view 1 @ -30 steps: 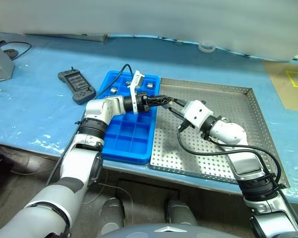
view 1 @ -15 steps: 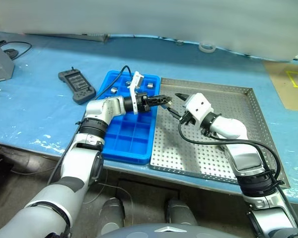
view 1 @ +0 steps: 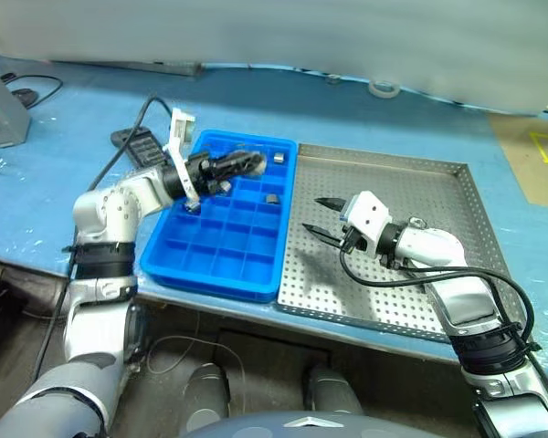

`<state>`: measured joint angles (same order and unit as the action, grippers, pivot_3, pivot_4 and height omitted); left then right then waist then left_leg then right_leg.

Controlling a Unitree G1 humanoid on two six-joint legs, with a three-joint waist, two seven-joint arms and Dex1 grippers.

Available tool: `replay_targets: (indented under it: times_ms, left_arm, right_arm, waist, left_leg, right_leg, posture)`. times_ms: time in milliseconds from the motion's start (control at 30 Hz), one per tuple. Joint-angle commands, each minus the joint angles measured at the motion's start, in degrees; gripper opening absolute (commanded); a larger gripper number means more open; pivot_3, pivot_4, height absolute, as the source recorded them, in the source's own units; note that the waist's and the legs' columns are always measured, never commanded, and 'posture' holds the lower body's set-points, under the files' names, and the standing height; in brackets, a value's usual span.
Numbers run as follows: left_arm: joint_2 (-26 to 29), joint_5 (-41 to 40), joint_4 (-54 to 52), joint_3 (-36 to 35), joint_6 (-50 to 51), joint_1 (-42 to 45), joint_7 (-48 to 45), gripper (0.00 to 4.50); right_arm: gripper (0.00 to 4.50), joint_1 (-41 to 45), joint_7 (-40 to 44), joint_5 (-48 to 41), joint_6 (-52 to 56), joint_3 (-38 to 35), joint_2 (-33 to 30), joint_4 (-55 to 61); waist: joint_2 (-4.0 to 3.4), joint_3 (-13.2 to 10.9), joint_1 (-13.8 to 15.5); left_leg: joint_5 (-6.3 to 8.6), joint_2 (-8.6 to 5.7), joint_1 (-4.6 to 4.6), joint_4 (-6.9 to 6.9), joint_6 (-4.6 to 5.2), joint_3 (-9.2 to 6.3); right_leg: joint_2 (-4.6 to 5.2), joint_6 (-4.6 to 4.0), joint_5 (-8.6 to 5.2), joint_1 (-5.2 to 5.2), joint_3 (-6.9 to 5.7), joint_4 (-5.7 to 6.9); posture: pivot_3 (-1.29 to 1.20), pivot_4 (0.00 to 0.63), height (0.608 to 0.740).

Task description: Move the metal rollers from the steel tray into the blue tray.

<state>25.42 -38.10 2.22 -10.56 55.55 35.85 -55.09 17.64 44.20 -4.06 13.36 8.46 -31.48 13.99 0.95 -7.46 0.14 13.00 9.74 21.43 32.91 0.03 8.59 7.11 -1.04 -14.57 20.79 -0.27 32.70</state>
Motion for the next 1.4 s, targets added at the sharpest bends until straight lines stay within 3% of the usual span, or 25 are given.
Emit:
replay_targets:
  times_ms: [33, 133, 267, 467, 800, 1033, 1200, 1300, 1400]
  left_arm:
    - [4.14, 5.44, -7.6, 1.68, -8.42, -5.11, 1.81, 1.65]
    - [3.46, 13.36, -8.04, 2.54, -21.9, -9.88, 7.21, 1.65]
    - [2.29, 17.08, -11.64, 5.17, -30.02, -16.34, 8.95, 1.65]
    - [1.84, 19.09, -10.08, 7.56, -32.68, -20.64, 10.09, 1.65]
    - [3.87, 21.4, -6.31, 9.83, -30.26, -20.43, 10.91, 1.65]
    - [4.65, 20.85, -5.44, 10.49, -29.06, -17.48, 10.09, 3.91]
    - [-0.11, 2.57, -9.38, 1.61, -19.89, -8.08, 8.48, 3.91]
    - [-0.37, -2.79, -10.9, 2.56, -15.96, -4.01, 5.64, 3.91]
    - [-1.31, -0.66, -9.85, 8.5, -17.14, -2.39, 2.32, 3.91]
  right_arm:
    - [2.75, 1.18, -1.27, 1.5, -3.21, -0.37, -0.01, -1.95]
    - [2.75, 2.19, -4.16, 4.83, -6.68, 0.12, 0.59, -5.68]
    - [2.75, 3.38, -5.41, 5.12, -8.5, 0.16, 2.15, -7.75]
    - [2.75, 3.4, -4.67, 5.63, -9.55, 1.41, 2.51, -8.06]
    - [2.75, 2.53, -4.95, 6.01, -9.29, 1.18, 2.84, -7.55]
    - [2.8, 2.14, -5.42, 6.13, -8.7, 0.36, 2.42, -6.91]
    - [2.8, 1.41, -5.18, 5.27, -7.53, -3.63, -1.16, -6.94]
    - [2.8, 0.14, -4.04, 3.04, -6.02, -8.76, -5.48, -8.35]
    - [2.8, -7.26, 2.65, -0.41, -2.97, -11.78, -11.99, -4.85]
  waist:
    - [0.01, -0.01, 0.43]
    - [0.0, -0.01, 1.59]
    - [0.03, 0.0, 2.4]
    - [0.04, 0.01, 2.47]
    - [0.06, 0.03, 2.43]
    - [0.09, 0.05, 2.42]
    - [0.15, 0.07, 2.74]
    - [0.14, 0.07, 2.77]
    - [0.14, 0.09, 2.94]
  left_leg:
    - [-0.02, 0.02, 0.01, 0.0, -0.03, -0.01]
    - [-0.08, 0.03, 0.01, -0.03, -0.13, -0.09]
    - [-0.08, 0.02, -0.02, -0.02, -0.13, -0.1]
    - [-0.14, 0.06, -0.04, -0.07, -0.23, -0.13]
    - [-0.39, 0.26, -0.28, -0.34, -0.69, -0.13]
    - [-0.63, 0.56, -0.45, -0.7, -1.12, -0.16]
    - [-0.68, 0.48, -0.41, -0.69, -1.19, -0.18]
    - [-0.68, 0.34, -0.42, -0.69, -1.19, -0.17]
    - [-0.62, 0.22, -0.54, -0.72, -1.09, -0.17]
  right_leg:
    - [-0.02, 0.0, 0.0, 0.0, -0.08, 0.0]
    - [-0.03, 0.01, 0.0, -0.04, -0.31, -0.02]
    - [-0.02, 0.02, 0.0, -0.1, -0.38, -0.04]
    - [-0.13, 0.22, 0.12, -0.05, -0.41, 0.03]
    - [-0.65, 0.27, 0.14, -0.07, -0.25, 0.02]
    - [-0.93, 0.33, 0.17, -0.05, 0.03, 0.04]
    - [-0.94, 0.35, 0.19, -0.05, 0.09, 0.05]
    - [-0.92, 0.35, 0.19, -0.05, 0.27, 0.04]
    - [-0.89, 0.35, 0.19, -0.18, 0.4, 0.01]
  posture:
    - [-0.05, 0.15, 0.74]
    - [0.0, 0.15, 0.74]
    - [0.03, 0.15, 0.74]
    - [0.04, 0.15, 0.74]
    - [0.02, 0.15, 0.74]
    - [0.0, 0.15, 0.74]
    - [-0.03, 0.15, 0.74]
    - [-0.05, 0.15, 0.74]
    - [-0.08, 0.15, 0.74]
